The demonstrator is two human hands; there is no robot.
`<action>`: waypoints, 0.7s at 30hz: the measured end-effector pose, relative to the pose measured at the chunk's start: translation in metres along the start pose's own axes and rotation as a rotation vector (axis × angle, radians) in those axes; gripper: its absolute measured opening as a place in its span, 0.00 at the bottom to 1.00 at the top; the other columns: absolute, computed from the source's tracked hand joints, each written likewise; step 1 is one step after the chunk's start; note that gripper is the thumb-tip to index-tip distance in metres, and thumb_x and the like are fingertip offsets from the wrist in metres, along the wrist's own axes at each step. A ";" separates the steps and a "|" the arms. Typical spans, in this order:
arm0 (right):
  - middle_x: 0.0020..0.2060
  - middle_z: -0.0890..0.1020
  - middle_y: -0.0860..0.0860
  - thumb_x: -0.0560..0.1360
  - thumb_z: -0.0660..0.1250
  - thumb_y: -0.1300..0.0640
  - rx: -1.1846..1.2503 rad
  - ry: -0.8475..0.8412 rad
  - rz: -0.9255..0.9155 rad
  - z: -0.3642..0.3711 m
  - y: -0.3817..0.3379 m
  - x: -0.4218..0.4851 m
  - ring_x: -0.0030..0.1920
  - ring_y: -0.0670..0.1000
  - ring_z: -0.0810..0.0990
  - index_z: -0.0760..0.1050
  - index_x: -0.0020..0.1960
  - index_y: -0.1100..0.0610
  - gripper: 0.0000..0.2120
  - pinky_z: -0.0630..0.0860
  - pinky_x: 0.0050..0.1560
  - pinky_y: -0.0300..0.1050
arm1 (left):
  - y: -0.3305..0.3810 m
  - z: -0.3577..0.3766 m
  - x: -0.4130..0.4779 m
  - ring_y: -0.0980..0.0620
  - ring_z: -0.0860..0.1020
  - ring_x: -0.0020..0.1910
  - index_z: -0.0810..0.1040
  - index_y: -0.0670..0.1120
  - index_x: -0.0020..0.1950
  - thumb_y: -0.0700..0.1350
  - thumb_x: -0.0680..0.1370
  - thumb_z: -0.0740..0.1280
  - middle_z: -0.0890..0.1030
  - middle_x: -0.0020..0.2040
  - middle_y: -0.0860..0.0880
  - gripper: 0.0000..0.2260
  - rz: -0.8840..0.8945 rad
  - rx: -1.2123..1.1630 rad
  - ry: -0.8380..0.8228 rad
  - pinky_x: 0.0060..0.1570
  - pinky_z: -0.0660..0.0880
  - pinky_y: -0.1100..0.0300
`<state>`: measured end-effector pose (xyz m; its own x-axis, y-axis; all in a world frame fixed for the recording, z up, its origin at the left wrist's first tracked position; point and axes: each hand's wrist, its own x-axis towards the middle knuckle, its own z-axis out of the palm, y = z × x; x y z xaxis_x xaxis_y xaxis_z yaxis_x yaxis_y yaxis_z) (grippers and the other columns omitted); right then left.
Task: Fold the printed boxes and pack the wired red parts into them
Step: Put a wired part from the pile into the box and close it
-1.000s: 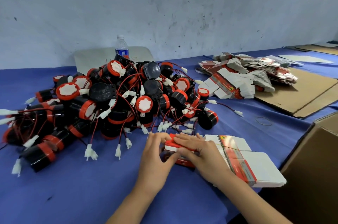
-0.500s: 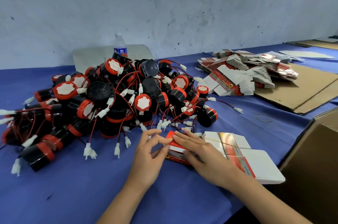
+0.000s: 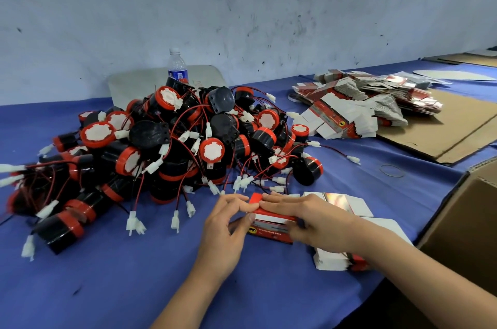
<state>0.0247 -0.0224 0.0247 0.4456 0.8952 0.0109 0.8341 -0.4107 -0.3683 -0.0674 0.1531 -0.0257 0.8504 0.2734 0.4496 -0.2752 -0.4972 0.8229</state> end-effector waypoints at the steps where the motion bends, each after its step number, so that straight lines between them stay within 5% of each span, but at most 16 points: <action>1: 0.75 0.59 0.44 0.75 0.61 0.64 -0.014 0.001 -0.002 0.000 0.000 0.001 0.74 0.38 0.54 0.61 0.75 0.46 0.31 0.51 0.61 0.18 | 0.000 0.000 0.000 0.67 0.73 0.56 0.81 0.44 0.47 0.33 0.77 0.67 0.76 0.53 0.52 0.07 -0.001 0.003 -0.003 0.47 0.68 0.78; 5: 0.75 0.61 0.44 0.76 0.60 0.64 -0.046 0.019 -0.017 0.002 0.001 -0.003 0.74 0.42 0.58 0.61 0.75 0.46 0.30 0.57 0.65 0.26 | -0.001 -0.001 -0.003 0.66 0.73 0.56 0.81 0.45 0.47 0.33 0.77 0.67 0.76 0.53 0.52 0.07 0.007 0.003 -0.010 0.47 0.69 0.77; 10: 0.73 0.64 0.43 0.78 0.56 0.65 -0.041 0.091 -0.068 0.006 0.005 -0.012 0.74 0.38 0.57 0.63 0.75 0.51 0.26 0.53 0.72 0.31 | 0.000 0.001 -0.001 0.64 0.74 0.56 0.81 0.48 0.48 0.33 0.77 0.67 0.76 0.53 0.53 0.10 0.040 0.018 -0.024 0.46 0.71 0.73; 21: 0.74 0.53 0.35 0.82 0.54 0.61 0.040 0.095 -0.040 0.020 0.008 -0.028 0.74 0.34 0.41 0.50 0.75 0.44 0.26 0.44 0.71 0.28 | -0.005 0.000 0.001 0.65 0.75 0.58 0.83 0.43 0.47 0.34 0.77 0.67 0.77 0.60 0.55 0.07 0.052 -0.038 -0.064 0.49 0.74 0.70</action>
<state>0.0126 -0.0475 0.0027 0.4425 0.8895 0.1143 0.8393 -0.3658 -0.4022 -0.0648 0.1559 -0.0295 0.8612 0.1941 0.4697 -0.3353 -0.4775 0.8122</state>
